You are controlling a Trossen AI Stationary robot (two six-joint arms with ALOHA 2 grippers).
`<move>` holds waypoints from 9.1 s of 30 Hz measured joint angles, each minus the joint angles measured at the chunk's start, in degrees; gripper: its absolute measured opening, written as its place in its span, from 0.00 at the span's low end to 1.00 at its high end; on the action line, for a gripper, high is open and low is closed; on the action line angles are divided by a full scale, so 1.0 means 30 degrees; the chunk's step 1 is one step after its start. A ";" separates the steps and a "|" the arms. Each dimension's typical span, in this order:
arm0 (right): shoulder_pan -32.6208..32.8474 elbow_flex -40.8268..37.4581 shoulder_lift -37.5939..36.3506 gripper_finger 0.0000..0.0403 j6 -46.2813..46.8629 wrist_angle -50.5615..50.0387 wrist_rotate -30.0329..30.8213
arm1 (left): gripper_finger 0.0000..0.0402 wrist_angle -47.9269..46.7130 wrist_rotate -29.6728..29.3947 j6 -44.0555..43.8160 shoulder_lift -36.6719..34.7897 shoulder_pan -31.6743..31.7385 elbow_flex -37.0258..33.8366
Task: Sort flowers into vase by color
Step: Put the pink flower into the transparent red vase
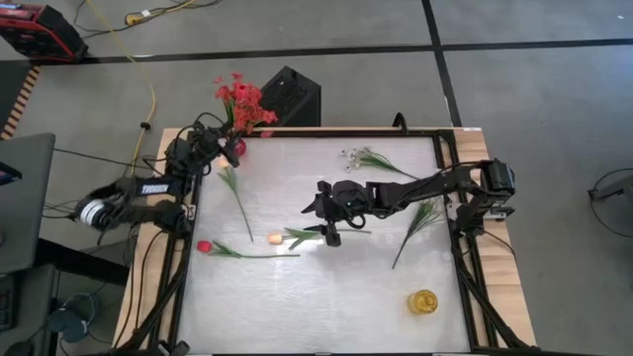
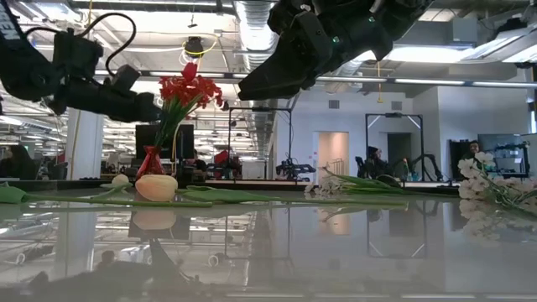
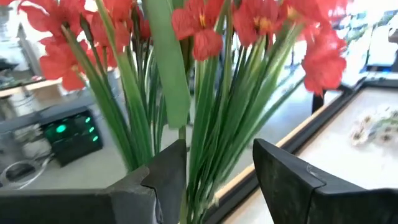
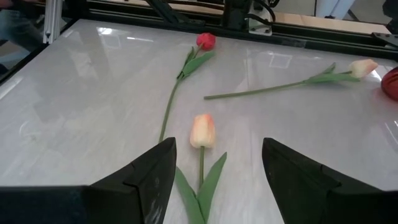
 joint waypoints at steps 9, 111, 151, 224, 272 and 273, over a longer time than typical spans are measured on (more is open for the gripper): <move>-0.0045 0.0000 0.0000 0.66 -0.0067 0.0059 0.0000 | 0.44 -0.8689 -0.2905 0.1559 -0.7272 -0.3027 -0.0002; 0.2559 -0.4078 0.1814 0.05 0.4402 1.9848 0.2019 | 0.44 -0.9467 -0.4204 -0.2737 -1.1916 -2.1313 0.0013; 0.2228 -0.2047 0.1836 0.05 0.2979 1.6611 0.3082 | 0.44 0.3588 -0.2970 -0.2770 0.1632 -2.2471 0.3494; 0.1354 -0.2047 0.1734 0.50 0.2163 1.3588 0.3004 | 0.00 -3.1094 -1.2917 -0.2369 -0.7170 -0.7651 1.5045; 0.0546 -0.2055 0.1749 0.50 0.1988 1.2553 0.2980 | 0.00 -2.8790 -0.4831 0.0007 -0.1876 -0.0672 1.5058; 0.0519 -0.2055 0.1749 0.50 0.1988 1.2554 0.2986 | 0.00 -2.8782 -0.4828 0.0016 -0.1779 -0.0668 1.5060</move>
